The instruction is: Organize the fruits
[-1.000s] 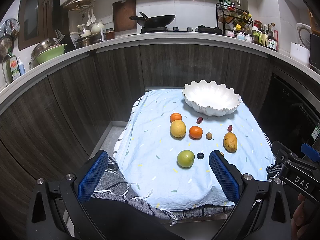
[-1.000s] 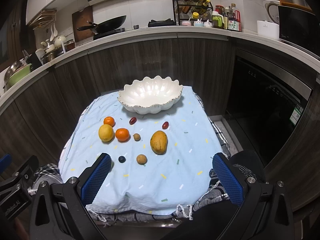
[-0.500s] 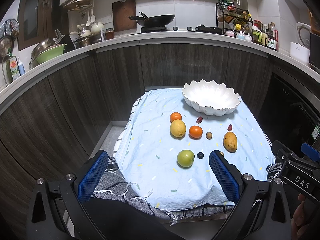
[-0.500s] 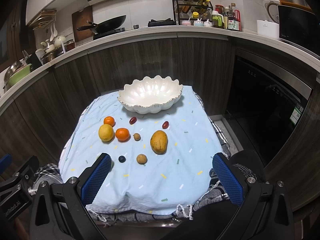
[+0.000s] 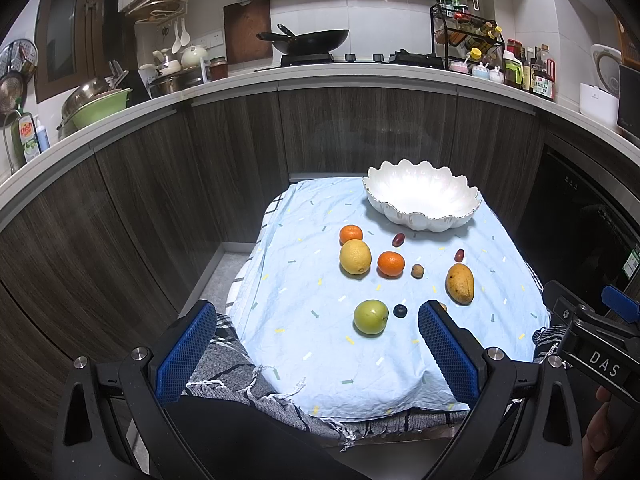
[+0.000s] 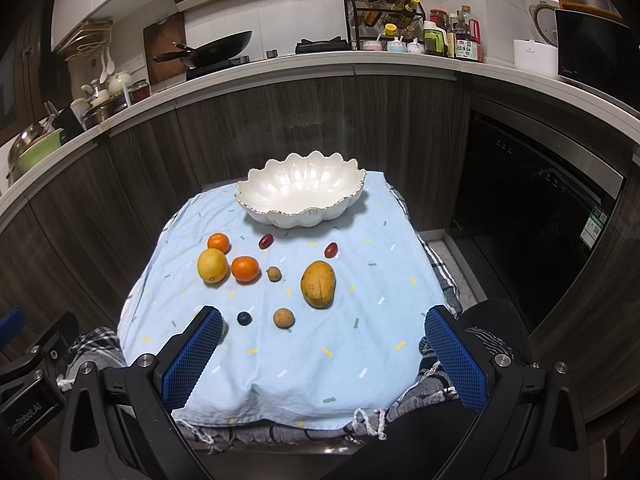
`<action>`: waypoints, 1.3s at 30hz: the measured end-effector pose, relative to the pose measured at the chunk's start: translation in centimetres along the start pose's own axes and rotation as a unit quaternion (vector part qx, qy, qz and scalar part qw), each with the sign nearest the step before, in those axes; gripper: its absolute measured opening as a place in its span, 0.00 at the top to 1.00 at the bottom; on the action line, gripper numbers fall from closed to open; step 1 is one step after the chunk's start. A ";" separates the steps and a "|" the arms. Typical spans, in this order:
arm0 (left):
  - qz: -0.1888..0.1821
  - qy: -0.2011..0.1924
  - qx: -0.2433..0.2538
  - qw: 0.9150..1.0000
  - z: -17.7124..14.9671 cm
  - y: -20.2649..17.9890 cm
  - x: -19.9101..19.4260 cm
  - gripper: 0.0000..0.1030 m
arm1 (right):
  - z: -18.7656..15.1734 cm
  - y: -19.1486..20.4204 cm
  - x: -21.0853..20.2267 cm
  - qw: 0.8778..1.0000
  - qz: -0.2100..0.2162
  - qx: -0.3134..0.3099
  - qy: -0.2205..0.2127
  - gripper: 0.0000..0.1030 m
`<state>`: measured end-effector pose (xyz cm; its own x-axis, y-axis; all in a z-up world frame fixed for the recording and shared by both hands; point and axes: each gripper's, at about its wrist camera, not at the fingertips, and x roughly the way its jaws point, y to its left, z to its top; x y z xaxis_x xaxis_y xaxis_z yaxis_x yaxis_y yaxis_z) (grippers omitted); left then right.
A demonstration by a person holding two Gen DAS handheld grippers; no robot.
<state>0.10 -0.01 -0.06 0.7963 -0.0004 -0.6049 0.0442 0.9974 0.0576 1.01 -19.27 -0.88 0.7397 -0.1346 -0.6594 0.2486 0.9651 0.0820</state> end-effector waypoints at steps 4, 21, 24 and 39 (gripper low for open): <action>0.000 0.000 0.000 1.000 0.0 0.0 0.0 0.00 | 0.0 0.0 0.0 1.000 0.000 0.000 0.000 0.01; 0.001 0.001 0.007 1.000 0.1 -1.0 -0.2 0.00 | 0.1 -0.2 0.3 1.000 0.002 0.004 0.002 0.01; 0.000 0.000 0.014 1.000 0.1 -1.3 0.1 0.00 | 0.3 -0.4 0.6 1.000 0.001 0.008 0.005 0.01; -0.004 0.011 0.029 0.999 0.3 -1.9 1.7 0.00 | 0.4 -0.9 1.7 1.000 -0.005 0.015 0.018 0.01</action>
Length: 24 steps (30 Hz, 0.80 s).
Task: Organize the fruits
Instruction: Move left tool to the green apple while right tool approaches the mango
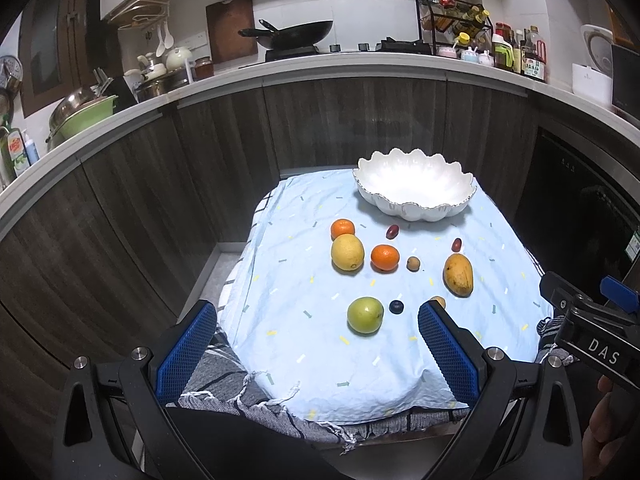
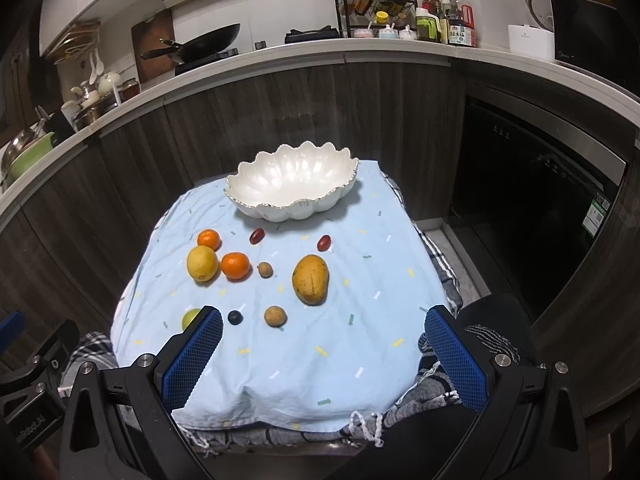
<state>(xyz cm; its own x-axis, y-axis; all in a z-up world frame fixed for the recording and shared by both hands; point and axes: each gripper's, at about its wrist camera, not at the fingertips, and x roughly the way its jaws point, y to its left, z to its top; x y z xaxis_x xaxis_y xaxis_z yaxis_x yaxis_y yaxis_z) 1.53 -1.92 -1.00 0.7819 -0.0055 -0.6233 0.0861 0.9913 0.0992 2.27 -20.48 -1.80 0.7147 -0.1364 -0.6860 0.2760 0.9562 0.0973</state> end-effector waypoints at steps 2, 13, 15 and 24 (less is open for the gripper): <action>0.001 0.000 0.002 1.000 0.1 -0.1 0.2 0.00 | 0.1 -0.1 0.3 1.000 -0.002 -0.001 0.000 0.01; -0.002 0.011 0.012 1.000 1.0 -0.5 2.5 0.01 | 1.1 0.1 2.0 1.000 -0.011 -0.011 -0.005 0.01; -0.003 0.017 0.014 1.000 1.1 -0.6 3.2 0.01 | 1.3 0.1 2.5 1.000 -0.013 -0.014 -0.003 0.01; -0.014 0.053 0.034 0.998 1.4 -1.8 6.9 0.03 | 2.1 0.2 5.7 0.999 -0.015 -0.023 0.020 0.01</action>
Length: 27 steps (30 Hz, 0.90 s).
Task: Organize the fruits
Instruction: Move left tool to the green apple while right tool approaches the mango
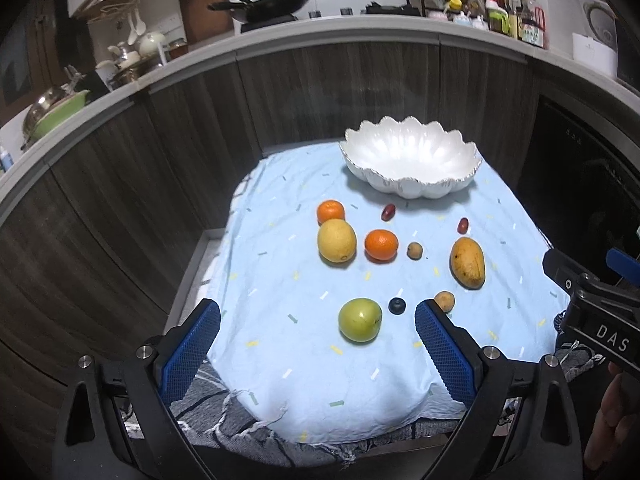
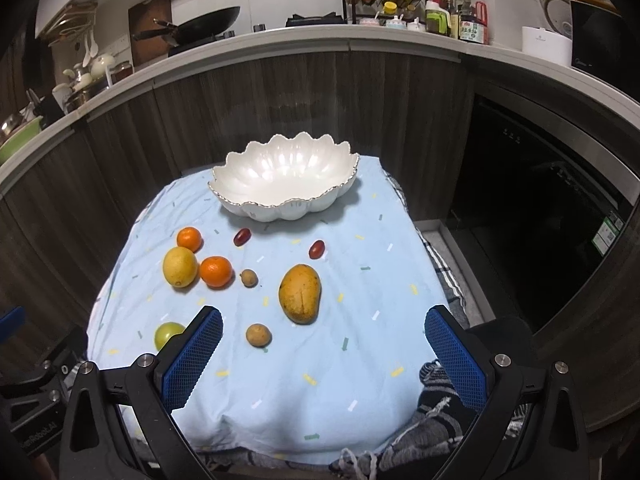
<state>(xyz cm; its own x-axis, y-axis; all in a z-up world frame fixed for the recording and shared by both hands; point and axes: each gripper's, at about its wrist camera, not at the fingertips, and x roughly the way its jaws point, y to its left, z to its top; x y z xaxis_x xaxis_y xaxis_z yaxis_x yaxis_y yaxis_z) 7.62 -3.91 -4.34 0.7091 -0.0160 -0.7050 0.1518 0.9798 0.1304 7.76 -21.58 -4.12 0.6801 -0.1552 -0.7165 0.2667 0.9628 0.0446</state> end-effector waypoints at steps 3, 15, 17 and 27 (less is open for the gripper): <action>-0.007 0.015 0.010 1.000 0.3 -0.5 1.5 0.03 | 0.3 0.1 1.3 1.000 0.001 -0.002 0.011 0.01; -0.031 0.055 0.024 0.998 0.4 -1.6 6.4 0.03 | 0.3 0.2 6.0 0.999 -0.005 -0.018 0.046 0.01; -0.035 0.060 0.024 0.997 0.4 -1.7 7.2 0.03 | 0.2 0.3 6.7 0.998 -0.004 -0.023 0.050 0.01; -0.040 0.097 0.035 0.994 -0.3 -2.2 11.4 0.13 | 0.2 1.0 10.0 0.997 -0.009 -0.037 0.067 0.01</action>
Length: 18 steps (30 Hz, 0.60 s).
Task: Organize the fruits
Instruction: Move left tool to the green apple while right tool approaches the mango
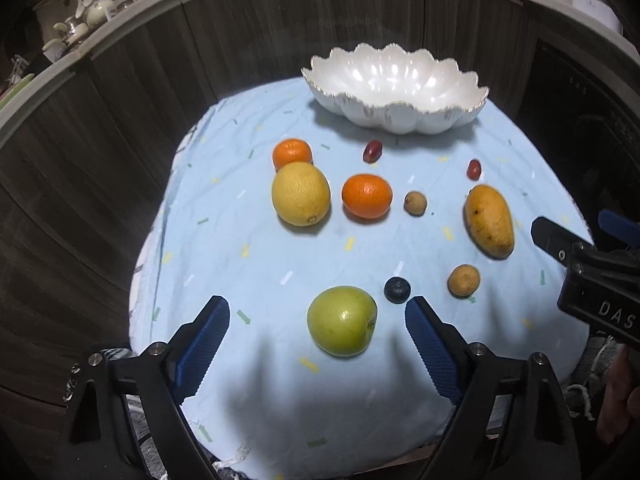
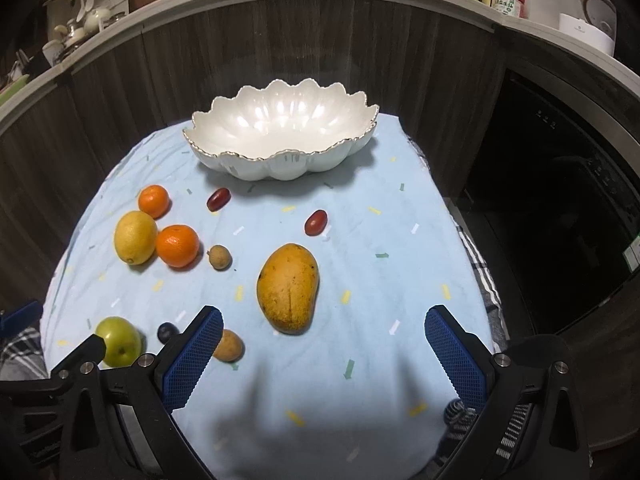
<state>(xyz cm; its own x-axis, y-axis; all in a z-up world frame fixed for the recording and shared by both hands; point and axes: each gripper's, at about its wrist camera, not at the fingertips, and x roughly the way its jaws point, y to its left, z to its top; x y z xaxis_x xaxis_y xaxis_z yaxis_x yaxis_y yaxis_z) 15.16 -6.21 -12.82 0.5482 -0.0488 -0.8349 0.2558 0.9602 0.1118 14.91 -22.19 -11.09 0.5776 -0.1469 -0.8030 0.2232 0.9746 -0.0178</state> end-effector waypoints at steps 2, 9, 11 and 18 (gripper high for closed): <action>-0.001 0.007 0.000 1.000 -0.1 0.0 0.6 0.13 | 0.1 0.2 0.7 1.000 0.001 -0.003 0.003 0.01; -0.010 0.034 0.003 0.999 -0.5 0.0 3.1 0.13 | 0.4 1.0 2.6 1.000 0.005 -0.018 0.007 0.02; -0.013 0.041 0.003 0.999 -0.6 0.0 3.7 0.14 | 0.5 1.1 3.0 1.000 0.006 -0.021 0.010 0.03; -0.026 0.062 0.003 0.998 -1.1 -0.3 5.5 0.22 | 0.6 1.5 4.7 0.999 0.008 -0.027 0.022 0.06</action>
<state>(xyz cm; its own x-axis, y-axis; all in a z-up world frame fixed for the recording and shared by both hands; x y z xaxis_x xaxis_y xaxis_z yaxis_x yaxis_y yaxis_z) 17.25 -6.45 -18.03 0.4305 -0.0642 -0.9003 0.2862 0.9557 0.0687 18.45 -21.49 -14.57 0.5455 -0.1254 -0.8287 0.1717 0.9845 -0.0360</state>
